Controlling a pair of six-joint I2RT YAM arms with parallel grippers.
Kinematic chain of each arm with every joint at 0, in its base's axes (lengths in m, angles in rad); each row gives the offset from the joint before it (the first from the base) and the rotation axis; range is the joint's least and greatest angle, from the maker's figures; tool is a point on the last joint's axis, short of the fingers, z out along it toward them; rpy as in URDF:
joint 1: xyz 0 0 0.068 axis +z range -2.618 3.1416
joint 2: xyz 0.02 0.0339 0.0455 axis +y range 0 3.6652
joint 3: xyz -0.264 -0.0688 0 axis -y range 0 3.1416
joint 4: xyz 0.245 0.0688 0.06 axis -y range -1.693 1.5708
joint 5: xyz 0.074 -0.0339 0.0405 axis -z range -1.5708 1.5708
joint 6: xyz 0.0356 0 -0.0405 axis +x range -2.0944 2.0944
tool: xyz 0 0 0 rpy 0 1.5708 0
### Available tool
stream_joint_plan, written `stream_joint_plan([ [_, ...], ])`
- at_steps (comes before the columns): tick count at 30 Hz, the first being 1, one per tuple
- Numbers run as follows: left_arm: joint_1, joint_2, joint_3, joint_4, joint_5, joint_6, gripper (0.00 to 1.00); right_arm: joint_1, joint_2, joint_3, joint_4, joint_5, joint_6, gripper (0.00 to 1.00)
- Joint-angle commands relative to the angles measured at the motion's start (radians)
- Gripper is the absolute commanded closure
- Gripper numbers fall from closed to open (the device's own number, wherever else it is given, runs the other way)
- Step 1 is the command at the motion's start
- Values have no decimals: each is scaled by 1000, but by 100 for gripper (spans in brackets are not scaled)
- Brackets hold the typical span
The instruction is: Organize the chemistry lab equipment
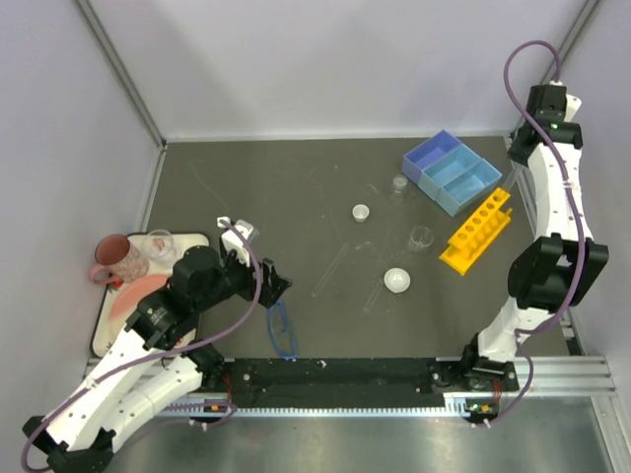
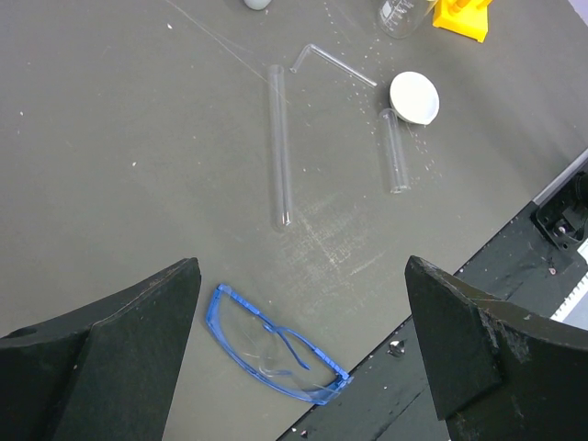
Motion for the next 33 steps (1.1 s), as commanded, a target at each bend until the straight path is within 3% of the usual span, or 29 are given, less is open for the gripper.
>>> stream_joint_plan([
  [1, -1, -7, -13, 38, 6, 18, 1, -9, 13, 34, 45, -22, 6, 98],
  [11, -1, -19, -14, 33, -1, 16, 1, -6, 18, -11, 59, -9, 12, 97],
  [17, -1, -45, -26, 35, -2, 16, 1, 15, 10, -78, 97, 76, 15, 95],
  [33, -1, -63, -31, 36, 6, 15, 1, 17, -33, -273, 209, 88, 75, 95],
])
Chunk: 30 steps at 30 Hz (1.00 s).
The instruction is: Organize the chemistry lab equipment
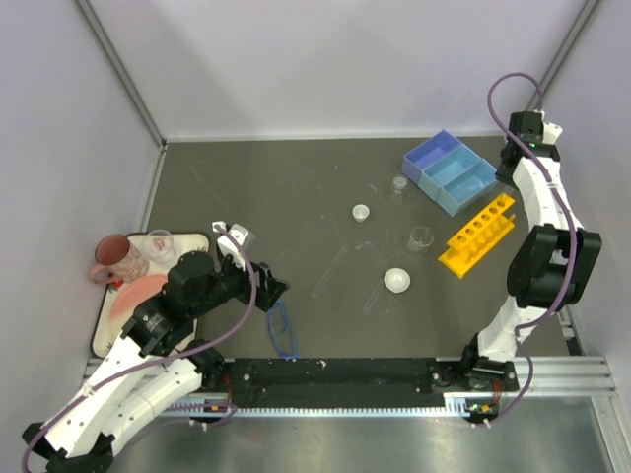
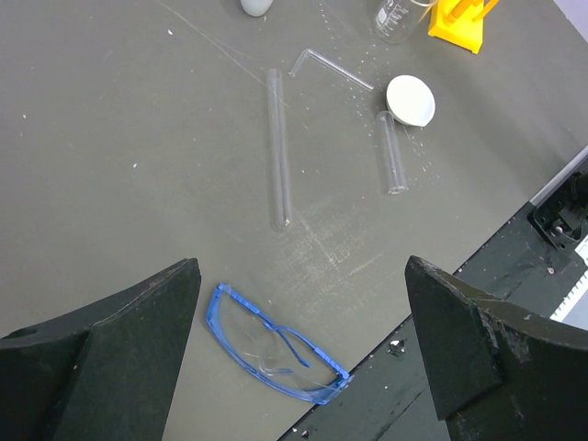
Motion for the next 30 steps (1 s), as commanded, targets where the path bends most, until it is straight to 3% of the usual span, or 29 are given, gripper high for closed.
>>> stream_joint_plan([
  [1, -1, -12, -6, 37, 8, 14, 1, 4, -50, -35, 54, 23, 27, 95],
  [6, -1, -13, -8, 37, 11, 14, 1, 6, -55, -59, 73, 19, 31, 93],
  [8, -1, -13, -8, 37, 11, 15, 1, 6, -58, -65, 76, 17, 31, 86],
  [12, -1, -12, -8, 37, 12, 14, 1, 6, -67, -70, 80, 15, 25, 59],
  [18, -1, -4, -3, 38, 14, 15, 1, 27, -95, -35, 59, 17, -1, 40],
  [26, -1, 74, 82, 11, 17, 15, 1, 66, -184, 53, -62, 65, -9, 34],
  [30, -1, 187, 126, -23, -20, 6, 1, 98, -335, 31, -95, 1, 19, 34],
])
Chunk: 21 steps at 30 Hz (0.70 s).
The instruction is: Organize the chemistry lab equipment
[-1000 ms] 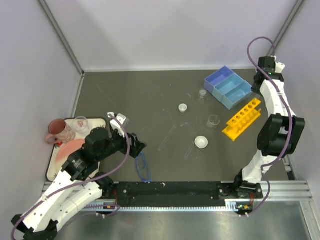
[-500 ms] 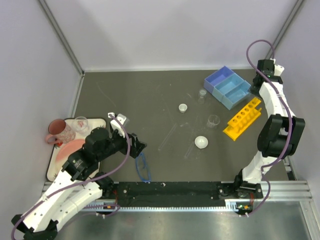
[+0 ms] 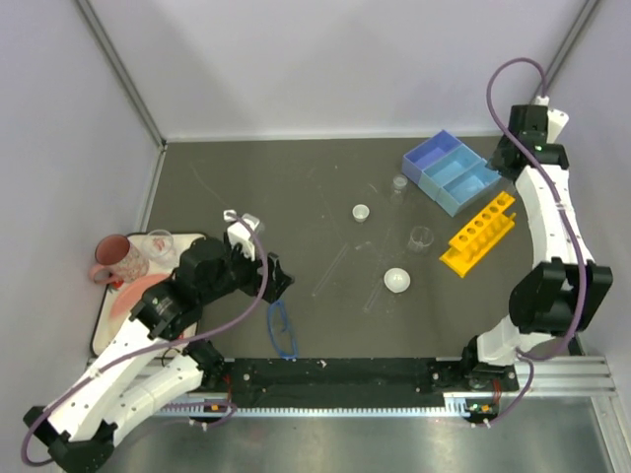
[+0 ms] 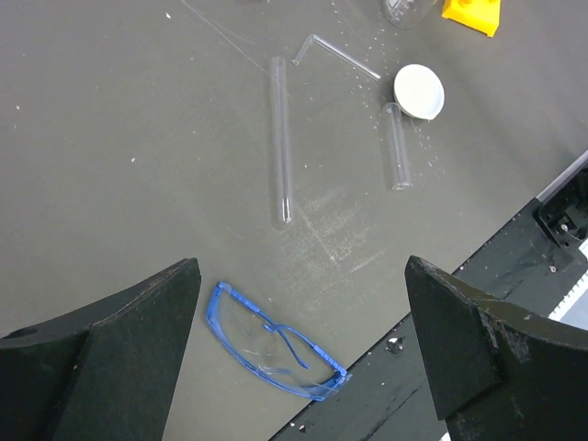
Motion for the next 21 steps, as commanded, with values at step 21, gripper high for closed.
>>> stream_joint_plan([
  [21, -62, 882, 256, 115, -72, -43, 19, 359, -814, -332, -95, -472, 95, 34],
])
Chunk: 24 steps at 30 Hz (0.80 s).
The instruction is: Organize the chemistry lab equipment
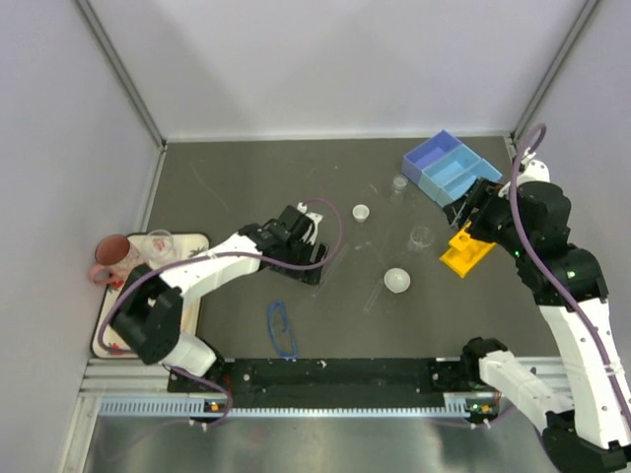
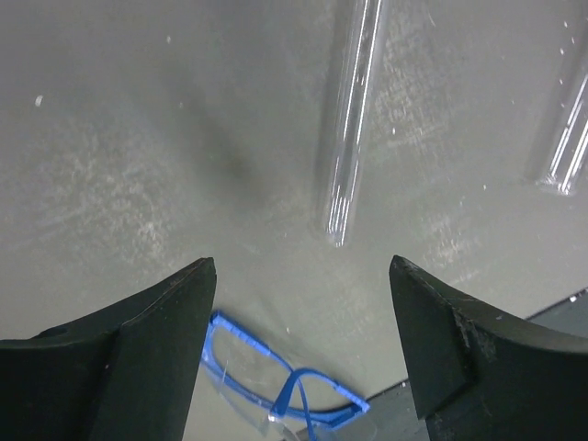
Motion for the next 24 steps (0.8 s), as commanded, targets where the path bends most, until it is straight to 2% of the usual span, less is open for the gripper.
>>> stream_joint_plan([
  [1, -34, 75, 62, 106, -40, 9, 20, 10, -54, 13, -22, -75, -33, 34],
  [6, -117, 177, 95, 127, -171, 1, 20, 10, -85, -29, -23, -87, -51, 34],
  [9, -139, 236, 119, 134, -214, 1, 20, 10, -98, -67, -6, -136, -50, 34],
  [17, -153, 338, 148, 130, -298, 1, 24, 10, -148, -116, -6, -124, -66, 34],
  [23, -169, 370, 139, 134, -332, -13, 44, 10, -145, -124, 0, -120, -70, 35],
  [24, -170, 373, 137, 134, -335, -13, 54, 10, -143, -127, 3, -121, -70, 35],
])
